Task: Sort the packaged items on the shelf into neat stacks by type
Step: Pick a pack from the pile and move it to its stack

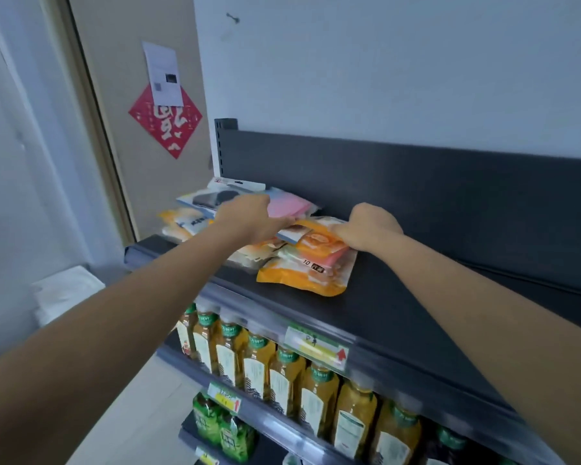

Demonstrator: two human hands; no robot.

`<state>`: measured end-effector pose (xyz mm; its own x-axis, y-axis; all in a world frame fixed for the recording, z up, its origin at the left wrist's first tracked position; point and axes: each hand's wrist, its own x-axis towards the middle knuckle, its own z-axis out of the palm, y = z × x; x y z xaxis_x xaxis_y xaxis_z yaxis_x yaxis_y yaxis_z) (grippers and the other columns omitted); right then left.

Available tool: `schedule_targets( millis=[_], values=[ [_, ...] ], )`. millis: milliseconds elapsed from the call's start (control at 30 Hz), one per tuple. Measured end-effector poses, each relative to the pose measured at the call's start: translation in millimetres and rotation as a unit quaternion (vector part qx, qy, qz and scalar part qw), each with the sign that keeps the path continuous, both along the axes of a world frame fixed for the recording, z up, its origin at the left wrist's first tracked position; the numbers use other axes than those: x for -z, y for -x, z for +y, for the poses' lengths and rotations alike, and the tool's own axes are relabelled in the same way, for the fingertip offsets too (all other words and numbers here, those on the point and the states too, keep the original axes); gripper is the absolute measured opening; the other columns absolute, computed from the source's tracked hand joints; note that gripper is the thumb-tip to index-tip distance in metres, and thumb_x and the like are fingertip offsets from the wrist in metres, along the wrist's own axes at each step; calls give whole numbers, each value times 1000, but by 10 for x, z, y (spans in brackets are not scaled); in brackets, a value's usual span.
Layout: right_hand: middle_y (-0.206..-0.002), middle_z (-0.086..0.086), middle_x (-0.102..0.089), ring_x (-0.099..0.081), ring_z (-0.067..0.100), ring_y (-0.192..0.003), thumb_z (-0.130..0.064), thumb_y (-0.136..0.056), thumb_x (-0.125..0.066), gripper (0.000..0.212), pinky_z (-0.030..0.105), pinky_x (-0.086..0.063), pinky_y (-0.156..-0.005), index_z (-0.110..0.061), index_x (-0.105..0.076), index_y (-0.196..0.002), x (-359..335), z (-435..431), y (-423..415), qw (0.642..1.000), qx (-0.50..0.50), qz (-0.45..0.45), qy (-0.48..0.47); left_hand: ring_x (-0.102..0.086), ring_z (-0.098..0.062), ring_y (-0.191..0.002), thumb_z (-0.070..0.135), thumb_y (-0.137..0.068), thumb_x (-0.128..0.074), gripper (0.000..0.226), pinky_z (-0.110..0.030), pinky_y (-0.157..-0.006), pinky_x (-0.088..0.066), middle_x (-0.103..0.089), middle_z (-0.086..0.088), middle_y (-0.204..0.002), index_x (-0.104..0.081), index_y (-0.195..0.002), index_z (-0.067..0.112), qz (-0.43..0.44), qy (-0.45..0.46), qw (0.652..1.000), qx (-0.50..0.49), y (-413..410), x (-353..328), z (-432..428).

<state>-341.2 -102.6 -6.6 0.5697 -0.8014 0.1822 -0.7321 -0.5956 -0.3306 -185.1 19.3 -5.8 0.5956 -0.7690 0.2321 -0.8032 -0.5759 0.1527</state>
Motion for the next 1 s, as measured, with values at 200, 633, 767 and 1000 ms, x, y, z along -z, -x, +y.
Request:
schedule_targets(
  millis=[200, 633, 767, 1000],
  values=[
    [-71, 1, -54, -52, 19, -62, -45, -86, -55, 37, 25, -31, -46, -15, -49, -65, -2, -223, -563, 1000, -26, -9, -7, -49, -27, -126, 69, -86, -43, 75, -41, -98, -42, -53, -6, -141, -43, -141, 18, -26, 7, 999, -24, -551, 1, -159],
    [-119, 13, -62, -59, 31, -104, -44, -93, -41, 49, 29, -40, -74, -8, -60, -120, 105, -336, -1344, 992, 33, -30, -121, -50, -31, -125, 69, -85, -45, 78, -42, -102, -40, -54, -11, -138, -44, -139, 12, 60, 14, 997, 43, -1242, 96, -519],
    [-106, 7, -69, -64, 28, -95, -47, -89, -43, 49, 30, -48, -75, -7, -66, -106, 122, -203, -1442, 988, 82, -32, -128, -50, -30, -125, 68, -87, -44, 77, -40, -99, -41, -54, -11, -138, -46, -136, 9, 47, 21, 994, 100, -1284, 74, -539],
    [-66, 5, -56, -58, 27, -74, -39, -90, -50, 35, 28, -36, -52, -10, -49, -71, 93, 85, -1359, 971, 162, -108, -137, -52, -28, -122, 67, -87, -44, 73, -39, -94, -42, -55, -7, -137, -48, -136, 13, 46, 43, 981, 185, -1237, 36, -463]
  ],
)
